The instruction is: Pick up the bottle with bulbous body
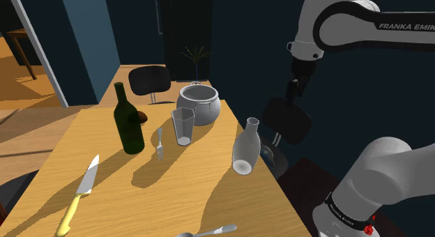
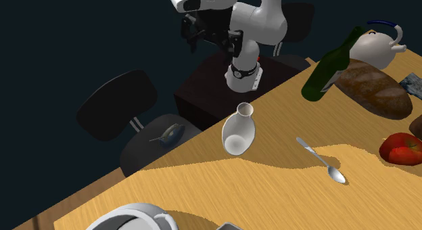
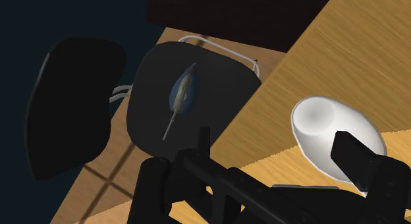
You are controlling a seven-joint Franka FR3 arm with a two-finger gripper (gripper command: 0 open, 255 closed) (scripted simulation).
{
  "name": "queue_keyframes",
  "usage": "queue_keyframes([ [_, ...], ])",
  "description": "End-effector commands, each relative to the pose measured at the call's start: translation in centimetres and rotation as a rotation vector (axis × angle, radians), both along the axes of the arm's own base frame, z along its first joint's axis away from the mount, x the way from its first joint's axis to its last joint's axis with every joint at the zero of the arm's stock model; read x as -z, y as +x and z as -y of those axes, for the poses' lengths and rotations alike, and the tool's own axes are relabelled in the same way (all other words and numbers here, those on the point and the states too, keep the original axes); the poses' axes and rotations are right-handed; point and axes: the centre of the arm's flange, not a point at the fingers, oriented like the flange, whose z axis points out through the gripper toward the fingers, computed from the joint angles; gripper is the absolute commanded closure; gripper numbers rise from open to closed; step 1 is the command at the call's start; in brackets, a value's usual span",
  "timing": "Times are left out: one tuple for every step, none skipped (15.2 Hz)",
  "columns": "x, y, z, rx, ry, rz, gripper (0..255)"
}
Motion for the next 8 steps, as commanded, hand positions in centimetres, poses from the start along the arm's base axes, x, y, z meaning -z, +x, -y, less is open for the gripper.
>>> queue_keyframes([
  [0.0, 0.0, 0.0, 0.0, 0.0, 0.0, 0],
  [0.5, 0.6, -1.0, -0.012, 0.006, -0.008, 0],
  [1.0, 1.2, -2.1, -0.025, 0.012, -0.015, 0],
  [1.4, 1.8, -3.1, -0.037, 0.019, -0.023, 0],
  [1.9, 2.3, -4.2, -0.049, 0.025, -0.03, 0],
  [2.4, 2.8, -5.2, -0.061, 0.031, -0.038, 0],
  [2.9, 3.4, -6.3, -0.074, 0.037, -0.046, 0],
  [3.3, 3.9, -7.4, -0.086, 0.043, -0.053, 0],
])
